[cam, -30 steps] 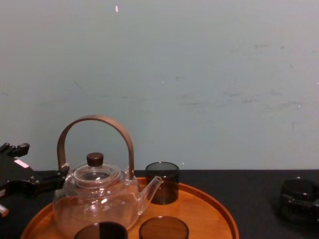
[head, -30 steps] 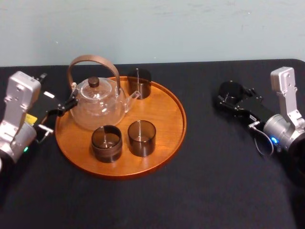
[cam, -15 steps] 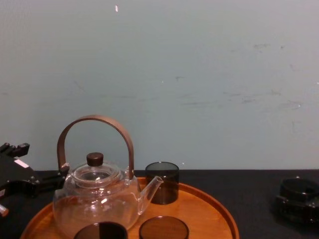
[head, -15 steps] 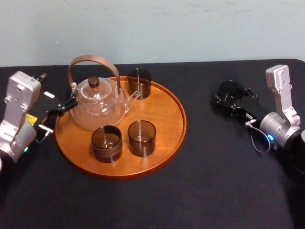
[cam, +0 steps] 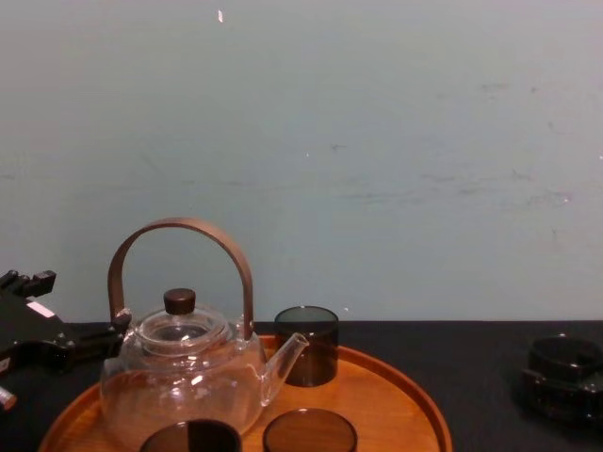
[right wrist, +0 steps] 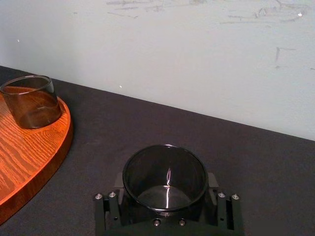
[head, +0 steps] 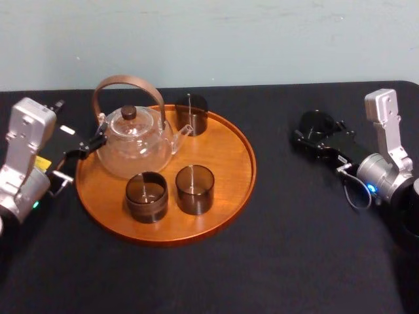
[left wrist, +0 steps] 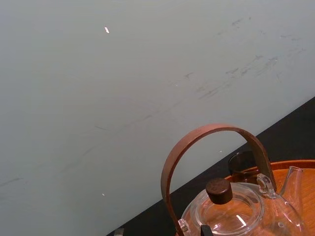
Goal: Pick up the glass from the table and place it on the tray.
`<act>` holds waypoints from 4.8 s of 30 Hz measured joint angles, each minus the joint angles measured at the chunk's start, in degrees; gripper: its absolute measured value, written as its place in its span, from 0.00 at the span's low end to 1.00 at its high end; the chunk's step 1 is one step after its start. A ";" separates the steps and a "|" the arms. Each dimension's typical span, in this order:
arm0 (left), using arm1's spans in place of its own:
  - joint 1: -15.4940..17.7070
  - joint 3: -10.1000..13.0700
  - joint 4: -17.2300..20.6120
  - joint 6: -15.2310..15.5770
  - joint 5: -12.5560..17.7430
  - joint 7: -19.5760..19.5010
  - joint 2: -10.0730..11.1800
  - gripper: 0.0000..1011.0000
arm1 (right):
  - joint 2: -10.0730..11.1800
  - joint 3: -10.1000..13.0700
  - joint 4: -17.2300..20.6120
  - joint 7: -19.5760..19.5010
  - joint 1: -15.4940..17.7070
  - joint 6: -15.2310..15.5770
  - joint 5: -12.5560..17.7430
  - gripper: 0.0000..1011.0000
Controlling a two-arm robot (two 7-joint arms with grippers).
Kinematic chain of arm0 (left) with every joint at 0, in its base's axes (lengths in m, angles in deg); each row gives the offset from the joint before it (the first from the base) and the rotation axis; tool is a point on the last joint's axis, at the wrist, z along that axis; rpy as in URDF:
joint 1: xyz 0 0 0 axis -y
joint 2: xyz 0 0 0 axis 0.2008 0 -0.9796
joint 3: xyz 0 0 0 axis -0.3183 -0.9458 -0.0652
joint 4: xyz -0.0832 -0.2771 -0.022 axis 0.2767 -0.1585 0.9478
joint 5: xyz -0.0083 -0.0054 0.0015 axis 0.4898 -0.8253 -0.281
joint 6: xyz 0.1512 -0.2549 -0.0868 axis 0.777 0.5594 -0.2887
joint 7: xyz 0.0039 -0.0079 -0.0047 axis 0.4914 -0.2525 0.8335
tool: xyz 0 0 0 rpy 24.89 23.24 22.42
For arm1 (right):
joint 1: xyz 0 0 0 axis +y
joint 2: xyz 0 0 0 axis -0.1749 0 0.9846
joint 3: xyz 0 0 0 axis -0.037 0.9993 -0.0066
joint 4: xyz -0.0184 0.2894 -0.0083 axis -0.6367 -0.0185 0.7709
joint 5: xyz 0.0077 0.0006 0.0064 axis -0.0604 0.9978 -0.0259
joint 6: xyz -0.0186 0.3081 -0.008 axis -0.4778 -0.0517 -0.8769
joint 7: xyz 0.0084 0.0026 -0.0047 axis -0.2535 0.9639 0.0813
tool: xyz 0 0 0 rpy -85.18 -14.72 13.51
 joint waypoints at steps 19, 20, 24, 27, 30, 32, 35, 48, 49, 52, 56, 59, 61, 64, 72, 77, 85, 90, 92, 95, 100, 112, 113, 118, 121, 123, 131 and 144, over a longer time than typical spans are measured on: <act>0.00 0.00 0.00 0.00 0.00 0.00 0.00 1.00 | 0.06 0.06 0.10 -0.06 0.07 0.01 0.00 0.90; 0.00 0.00 0.00 0.00 0.00 0.00 0.00 1.00 | 0.06 0.06 0.10 -0.06 0.07 0.01 0.00 0.90; 0.00 0.00 0.00 0.00 0.00 0.00 0.00 1.00 | 0.06 0.05 0.11 -0.06 0.07 0.00 0.00 0.90; 0.00 0.00 0.00 0.00 0.00 0.00 0.00 1.00 | 0.06 0.05 0.11 -0.06 0.08 0.00 0.01 0.90; 0.00 0.00 0.00 0.00 0.00 0.00 0.00 1.00 | 0.06 0.06 0.11 -0.06 0.07 0.00 0.01 0.90; 0.00 0.00 0.00 0.00 0.00 0.00 0.00 1.00 | 0.06 0.05 0.10 -0.06 0.08 0.00 0.01 0.90; 0.00 0.00 0.00 0.00 0.00 0.00 0.00 1.00 | 0.06 0.05 0.11 -0.06 0.07 0.00 0.01 0.90; 0.00 0.00 0.00 0.00 0.00 0.00 0.00 1.00 | 0.05 0.05 0.10 -0.05 0.08 0.00 0.01 0.90; 0.00 0.00 0.00 0.00 0.00 0.00 0.00 1.00 | 0.06 0.05 0.10 -0.06 0.07 0.00 0.01 0.90; 0.00 0.00 0.00 0.00 0.00 0.00 0.00 1.00 | 0.06 0.05 0.10 -0.06 0.07 0.00 0.01 0.90; 0.00 0.00 0.00 0.00 0.00 0.00 0.00 1.00 | 0.06 0.05 0.10 -0.06 0.08 0.00 0.01 0.90; 0.00 0.00 0.00 0.00 0.00 0.00 0.00 1.00 | 0.06 0.05 0.10 -0.06 0.08 0.00 0.01 0.90; 0.00 0.00 0.00 0.00 0.00 0.00 0.00 1.00 | 0.06 0.05 0.10 -0.05 0.07 0.00 0.01 0.90; 0.00 0.00 0.00 0.00 0.00 0.00 0.00 1.00 | 0.06 0.06 0.10 -0.05 0.07 0.00 0.01 0.90; 0.00 0.00 0.00 0.00 0.00 0.00 0.00 1.00 | -0.25 -0.16 -1.69 0.82 -0.66 -1.36 0.10 0.90; 0.00 0.00 0.00 0.00 0.00 0.00 0.00 1.00 | -0.28 -0.42 -0.45 1.47 0.04 -2.55 -0.12 0.90; 0.00 0.00 0.00 0.00 0.00 0.00 0.00 1.00 | 0.68 -0.39 5.30 1.65 2.27 -2.85 0.19 0.90; 0.00 0.00 0.00 0.00 0.00 0.00 0.00 1.00 | 1.31 -0.76 9.54 1.58 3.86 -2.48 0.24 0.90; 0.00 0.00 0.00 0.00 0.00 0.00 0.00 1.00 | 1.40 -1.00 10.59 1.58 4.21 -2.37 0.24 0.90; 0.00 0.00 0.00 0.00 0.00 0.00 0.00 1.00 | 1.37 -1.67 11.73 1.61 4.44 -2.28 0.17 0.90; 0.00 0.00 0.00 0.00 0.00 0.00 0.00 1.00 | 0.56 -3.21 12.14 2.13 4.20 -2.71 -0.13 0.90; 0.00 0.00 0.00 0.00 0.00 0.00 0.00 1.00 | -2.87 -7.57 8.44 4.06 1.68 -4.92 -1.02 0.90; 0.00 0.00 0.00 0.00 0.00 0.00 0.00 1.00 | -3.08 -7.76 8.09 4.18 1.53 -5.10 -1.03 0.90; 0.00 0.00 0.00 0.00 0.00 0.00 0.00 1.00 | -5.82 -10.57 3.87 6.02 -0.40 -7.30 -1.11 0.90; 0.00 0.00 0.00 0.00 0.00 0.00 0.00 1.00 | -6.29 -10.98 2.80 6.28 -0.79 -7.87 -1.14 0.90; 0.00 0.00 0.00 0.00 0.00 0.00 0.00 1.00 | -6.74 -11.27 1.74 6.51 -1.18 -8.47 -1.24 0.90; 0.00 0.00 0.00 0.00 0.00 0.00 0.00 1.00 | -8.17 -11.89 -2.17 7.30 -2.69 -10.22 -1.49 0.90; 0.00 0.00 0.00 0.00 0.00 0.00 0.00 1.00 | -8.46 -11.69 -4.56 7.55 -3.39 -10.98 -1.61 0.90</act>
